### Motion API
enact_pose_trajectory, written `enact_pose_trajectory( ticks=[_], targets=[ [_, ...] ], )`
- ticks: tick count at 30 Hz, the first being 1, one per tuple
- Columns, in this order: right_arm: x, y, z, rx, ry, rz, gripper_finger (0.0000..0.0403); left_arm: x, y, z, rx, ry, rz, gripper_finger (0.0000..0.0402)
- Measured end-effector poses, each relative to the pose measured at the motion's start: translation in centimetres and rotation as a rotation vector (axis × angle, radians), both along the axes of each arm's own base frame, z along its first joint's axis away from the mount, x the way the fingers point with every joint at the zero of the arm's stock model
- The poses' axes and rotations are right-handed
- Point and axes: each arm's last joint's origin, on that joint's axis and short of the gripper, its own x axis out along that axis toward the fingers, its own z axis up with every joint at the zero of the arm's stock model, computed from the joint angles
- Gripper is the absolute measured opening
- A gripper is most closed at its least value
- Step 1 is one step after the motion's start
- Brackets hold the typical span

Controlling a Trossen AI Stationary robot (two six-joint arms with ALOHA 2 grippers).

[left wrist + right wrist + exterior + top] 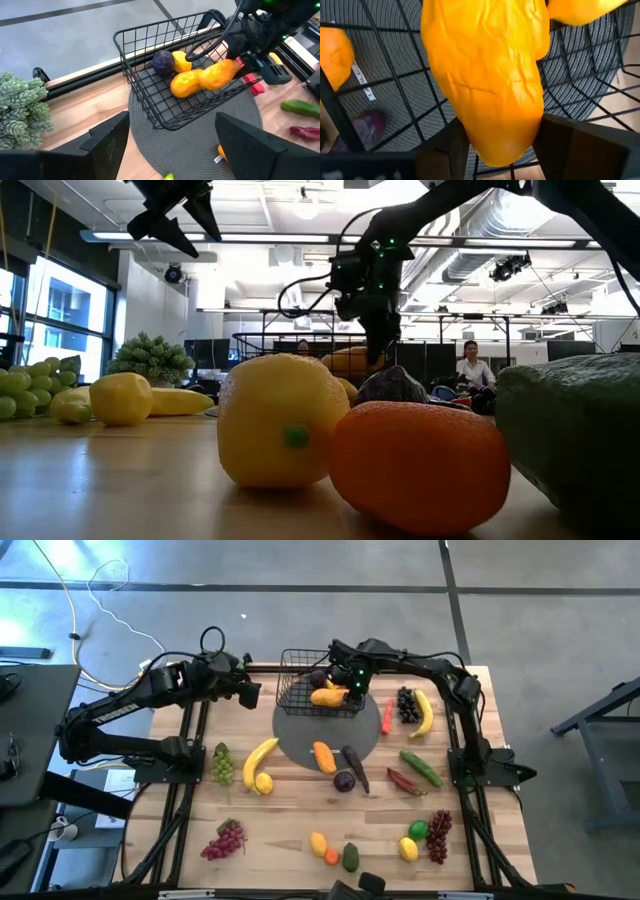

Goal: Build produce basket
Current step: Put the mango into the black wire basket, then put the lemon into the black wire basket

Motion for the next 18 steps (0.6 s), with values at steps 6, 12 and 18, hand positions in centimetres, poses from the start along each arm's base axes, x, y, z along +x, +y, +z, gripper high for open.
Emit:
enact_pose_trajectory(
  ticks=[6,12,18],
  targets=[
    [0.08,0.06,0.01,-0.002,-0.003,-0.001,0.019,0.01,-0.01,0.0,-0.004,-0.002,-0.005,0.0282],
    [0.07,0.08,0.0,0.003,0.0,-0.026,0.0236,0.08,-0.1,-0.03,-0.027,-0.015,-0.034,0.0282],
    [0.05,0.11,0.23,0.015,0.007,-0.078,0.0249,0.12,-0.18,-0.07,-0.051,-0.028,-0.051,0.0282]
  ],
)
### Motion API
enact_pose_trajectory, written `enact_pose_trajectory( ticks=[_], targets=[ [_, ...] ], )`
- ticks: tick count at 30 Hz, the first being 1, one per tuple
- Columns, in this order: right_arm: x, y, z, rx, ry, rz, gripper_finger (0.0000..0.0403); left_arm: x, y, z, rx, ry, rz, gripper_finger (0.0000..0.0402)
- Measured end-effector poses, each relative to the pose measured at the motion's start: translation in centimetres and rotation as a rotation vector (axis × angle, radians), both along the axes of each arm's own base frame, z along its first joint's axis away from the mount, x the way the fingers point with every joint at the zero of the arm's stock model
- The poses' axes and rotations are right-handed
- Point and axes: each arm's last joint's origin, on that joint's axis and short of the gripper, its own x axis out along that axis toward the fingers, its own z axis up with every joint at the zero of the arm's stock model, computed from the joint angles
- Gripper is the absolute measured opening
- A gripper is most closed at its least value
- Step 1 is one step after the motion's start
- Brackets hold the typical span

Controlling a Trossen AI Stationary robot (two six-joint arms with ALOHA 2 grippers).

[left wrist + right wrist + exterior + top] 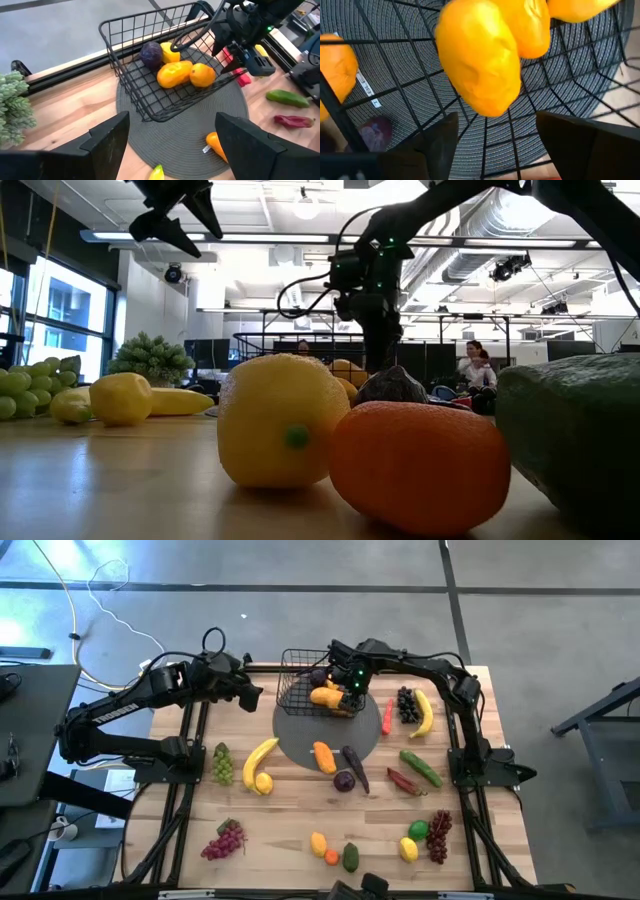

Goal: Build produce basket
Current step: Put the lemon into the black wire basket

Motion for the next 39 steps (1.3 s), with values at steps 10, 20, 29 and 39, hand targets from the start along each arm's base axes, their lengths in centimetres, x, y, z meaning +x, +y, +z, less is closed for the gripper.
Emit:
enact_pose_trajectory(
  ticks=[10,20,29,39],
  targets=[
    [0.6,-0.4,4.1,-0.031,-0.076,-0.078,0.0249,-0.3,-0.7,-0.6,-0.08,0.054,-0.032,0.0282],
    [0.9,0.3,6.5,-0.029,-0.096,-0.118,0.0249,-0.1,-2.8,-1.3,-0.124,0.154,-0.148,0.0282],
    [2.1,3.3,6.4,0.003,-0.064,-0.109,0.0249,0.7,-5.0,-1.4,-0.089,0.209,-0.453,0.0282],
    [3.4,7.3,6.6,0.007,-0.049,-0.123,0.0249,1.3,-7.5,-2.3,0.111,0.352,-0.862,0.0282]
  ],
)
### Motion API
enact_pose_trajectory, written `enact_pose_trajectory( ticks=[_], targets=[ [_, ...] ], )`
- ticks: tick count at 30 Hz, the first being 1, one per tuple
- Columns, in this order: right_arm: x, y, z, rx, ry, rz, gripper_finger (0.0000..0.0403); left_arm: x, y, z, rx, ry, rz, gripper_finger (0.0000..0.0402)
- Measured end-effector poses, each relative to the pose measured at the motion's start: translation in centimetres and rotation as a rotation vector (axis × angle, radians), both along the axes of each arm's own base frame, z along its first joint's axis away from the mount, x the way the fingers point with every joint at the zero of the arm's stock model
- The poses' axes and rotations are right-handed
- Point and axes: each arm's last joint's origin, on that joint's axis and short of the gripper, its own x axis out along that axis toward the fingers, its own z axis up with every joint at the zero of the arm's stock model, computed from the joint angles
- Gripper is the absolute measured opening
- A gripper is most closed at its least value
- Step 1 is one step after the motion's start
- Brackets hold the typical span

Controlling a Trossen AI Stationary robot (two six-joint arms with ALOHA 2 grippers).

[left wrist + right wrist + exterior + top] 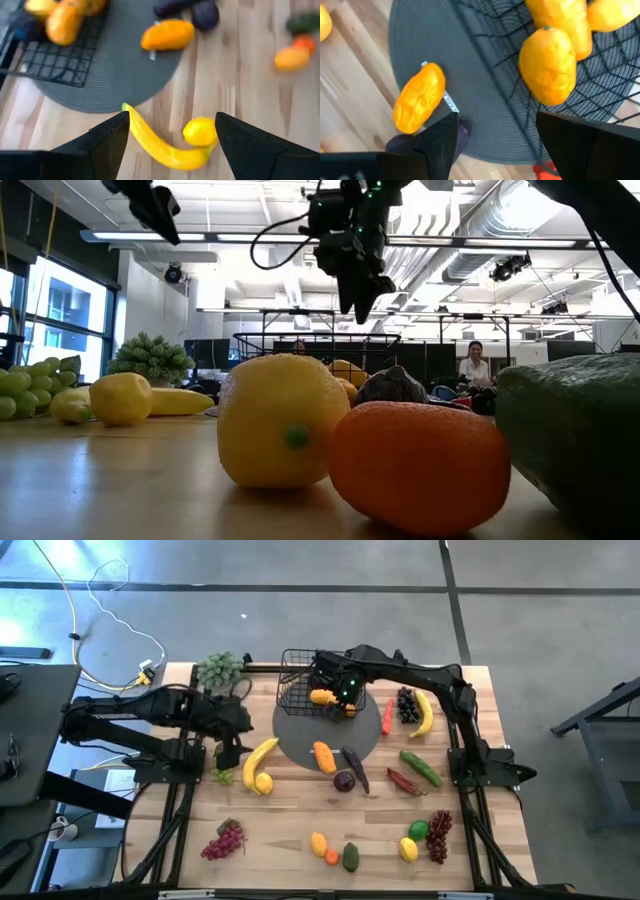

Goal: Build produce basket
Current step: Put the lemon into the black wire basket

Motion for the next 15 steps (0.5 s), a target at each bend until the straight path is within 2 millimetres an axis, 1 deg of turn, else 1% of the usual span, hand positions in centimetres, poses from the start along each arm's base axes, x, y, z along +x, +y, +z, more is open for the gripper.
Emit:
enact_pose_trajectory(
  ticks=[6,10,15],
  targets=[
    [-0.3,2.2,1.7,-0.048,-0.013,-0.033,0.0249,0.2,-1.3,-2.4,0.025,0.077,-0.161,0.0282],
    [-0.7,3.3,2.6,-0.048,-0.025,-0.052,0.0249,0.4,-1.7,-3.7,0.038,0.112,-0.213,0.0282],
    [-0.8,4.6,3.1,-0.039,-0.029,-0.074,0.0249,1.1,-2.3,-5.1,0.051,0.136,-0.267,0.0282]
  ],
)
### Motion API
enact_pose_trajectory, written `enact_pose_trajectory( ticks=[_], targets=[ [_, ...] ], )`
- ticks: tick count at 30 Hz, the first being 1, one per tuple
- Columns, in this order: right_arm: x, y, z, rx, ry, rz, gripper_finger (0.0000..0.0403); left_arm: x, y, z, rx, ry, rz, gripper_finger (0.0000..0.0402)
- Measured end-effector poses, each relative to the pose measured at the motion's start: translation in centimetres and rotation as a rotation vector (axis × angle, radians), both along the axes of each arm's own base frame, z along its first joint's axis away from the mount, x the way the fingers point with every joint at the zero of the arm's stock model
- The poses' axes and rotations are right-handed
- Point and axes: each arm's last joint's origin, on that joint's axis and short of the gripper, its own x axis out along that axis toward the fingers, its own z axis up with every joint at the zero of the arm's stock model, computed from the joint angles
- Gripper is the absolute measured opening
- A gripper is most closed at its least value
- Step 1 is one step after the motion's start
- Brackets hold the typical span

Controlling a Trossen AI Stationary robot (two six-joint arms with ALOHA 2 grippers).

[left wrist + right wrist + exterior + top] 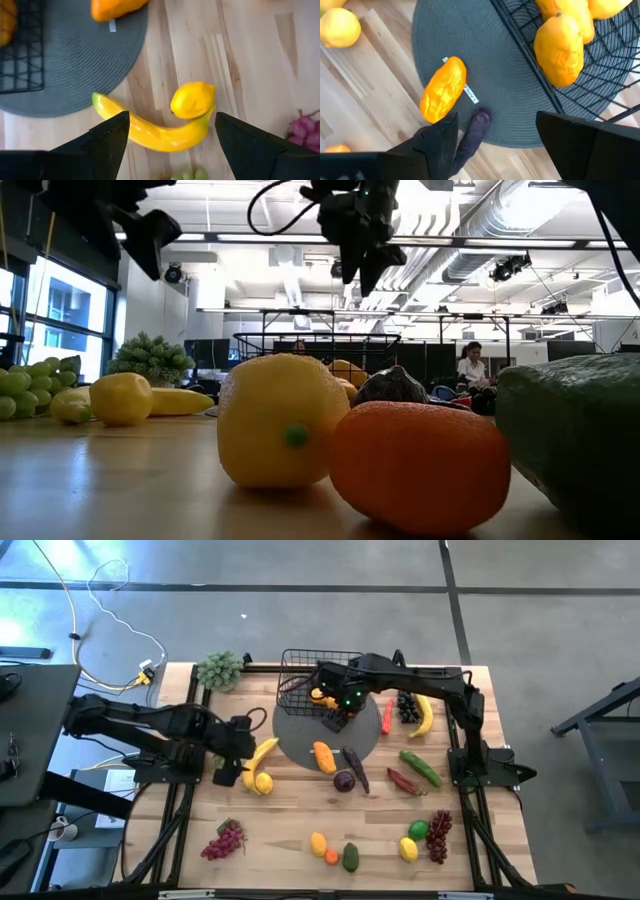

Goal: Build produce basket
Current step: Put the lemon into the black wire basket

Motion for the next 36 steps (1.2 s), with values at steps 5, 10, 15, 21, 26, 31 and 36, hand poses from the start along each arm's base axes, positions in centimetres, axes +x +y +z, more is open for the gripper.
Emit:
enact_pose_trajectory(
  ticks=[5,10,15,21,26,31,36],
  targets=[
    [-0.1,1.3,0.4,0.009,0.005,0.0,0.0249,1.0,-0.7,-1.4,0.032,0.043,-0.104,0.0282],
    [-0.2,2.3,0.6,0.003,0.011,-0.006,0.0249,2.4,-1.6,-2.6,0.048,0.092,-0.185,0.0282],
    [-0.3,3.4,0.6,-0.032,0.044,-0.008,0.0249,3.6,-2.3,-4.3,0.061,0.178,-0.245,0.0282],
    [-0.8,4.5,0.5,-0.074,0.109,-0.026,0.0249,4.7,-3.1,-6.3,0.075,0.273,-0.308,0.0282],
    [-0.9,5.3,0.5,-0.086,0.126,-0.019,0.0249,5.9,-3.6,-7.6,0.086,0.286,-0.323,0.0282],
    [-0.8,5.9,0.5,-0.086,0.126,-0.008,0.0249,6.8,-3.9,-8.7,0.09,0.288,-0.329,0.0282],
    [-0.8,6.3,0.5,-0.086,0.125,0.004,0.0249,7.1,-4.0,-9.8,0.096,0.334,-0.333,0.0282]
  ],
)
